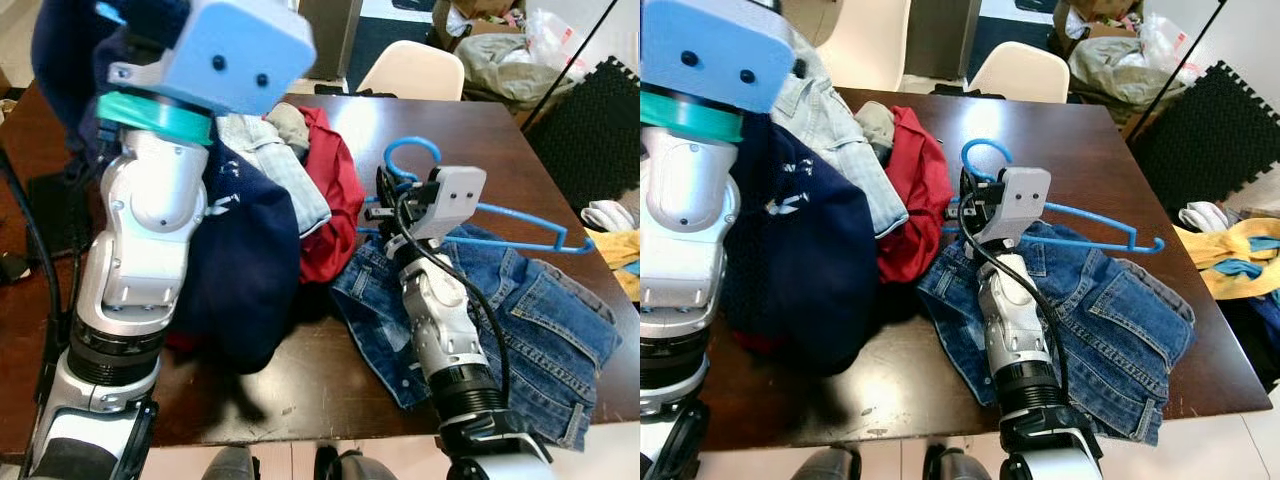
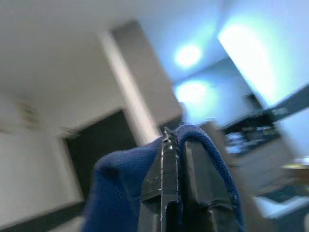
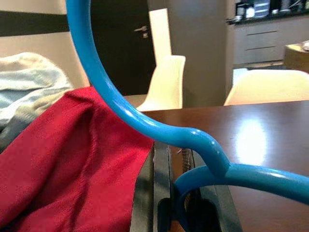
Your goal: Hang hanger
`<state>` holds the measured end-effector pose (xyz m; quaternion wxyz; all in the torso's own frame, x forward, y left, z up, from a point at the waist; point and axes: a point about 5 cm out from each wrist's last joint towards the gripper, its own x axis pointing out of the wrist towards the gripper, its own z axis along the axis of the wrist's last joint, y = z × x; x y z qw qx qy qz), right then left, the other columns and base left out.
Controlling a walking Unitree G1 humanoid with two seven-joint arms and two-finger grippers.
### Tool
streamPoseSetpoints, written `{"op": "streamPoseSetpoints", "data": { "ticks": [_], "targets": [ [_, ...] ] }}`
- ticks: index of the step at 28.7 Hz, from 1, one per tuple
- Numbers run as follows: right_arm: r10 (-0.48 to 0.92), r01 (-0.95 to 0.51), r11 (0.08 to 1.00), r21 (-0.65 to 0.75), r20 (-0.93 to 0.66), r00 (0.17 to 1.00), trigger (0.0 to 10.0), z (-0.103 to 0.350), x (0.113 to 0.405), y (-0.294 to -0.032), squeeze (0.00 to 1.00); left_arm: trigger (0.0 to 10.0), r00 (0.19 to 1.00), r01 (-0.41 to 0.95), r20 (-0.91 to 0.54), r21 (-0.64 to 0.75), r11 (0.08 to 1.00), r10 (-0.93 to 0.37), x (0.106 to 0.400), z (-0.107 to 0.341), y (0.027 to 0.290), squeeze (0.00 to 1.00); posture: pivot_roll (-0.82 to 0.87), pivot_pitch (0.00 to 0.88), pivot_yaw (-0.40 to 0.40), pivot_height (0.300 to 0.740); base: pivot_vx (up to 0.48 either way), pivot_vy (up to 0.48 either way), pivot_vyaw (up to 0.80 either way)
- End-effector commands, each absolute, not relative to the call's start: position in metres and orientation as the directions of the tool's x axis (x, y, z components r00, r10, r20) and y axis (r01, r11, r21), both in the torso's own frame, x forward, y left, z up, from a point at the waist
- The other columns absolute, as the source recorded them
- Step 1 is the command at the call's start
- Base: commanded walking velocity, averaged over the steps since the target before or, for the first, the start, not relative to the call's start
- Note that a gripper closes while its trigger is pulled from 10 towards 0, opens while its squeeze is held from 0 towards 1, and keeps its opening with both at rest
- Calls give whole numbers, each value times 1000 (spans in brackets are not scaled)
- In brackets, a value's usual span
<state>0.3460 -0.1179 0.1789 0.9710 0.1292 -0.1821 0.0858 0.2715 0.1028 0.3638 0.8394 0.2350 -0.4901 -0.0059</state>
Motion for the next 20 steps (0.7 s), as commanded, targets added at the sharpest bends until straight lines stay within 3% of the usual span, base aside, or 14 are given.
{"op": "streamPoseSetpoints", "data": {
  "ticks": [1,4,12,20],
  "targets": [
    [50,-157,959,238,403,914,10000,185,346,-134,0,10000,525,-110,797,412,905,-299,269,361,93,0,193,0,-6,740,0,0,-800],
    [50,-157,959,238,403,914,10000,185,346,-134,0,10000,525,-110,797,412,905,-299,269,361,93,0,193,0,-6,740,0,0,-800],
    [-4,-121,968,222,492,871,10000,211,345,-145,0,10000,515,111,760,401,909,-398,269,359,77,0,183,0,-11,740,0,0,-800],
    [-154,19,966,256,521,840,10000,220,339,-171,0,10000,545,446,649,311,839,-531,268,334,53,0,153,0,1,740,0,0,-800]
  ]
}}
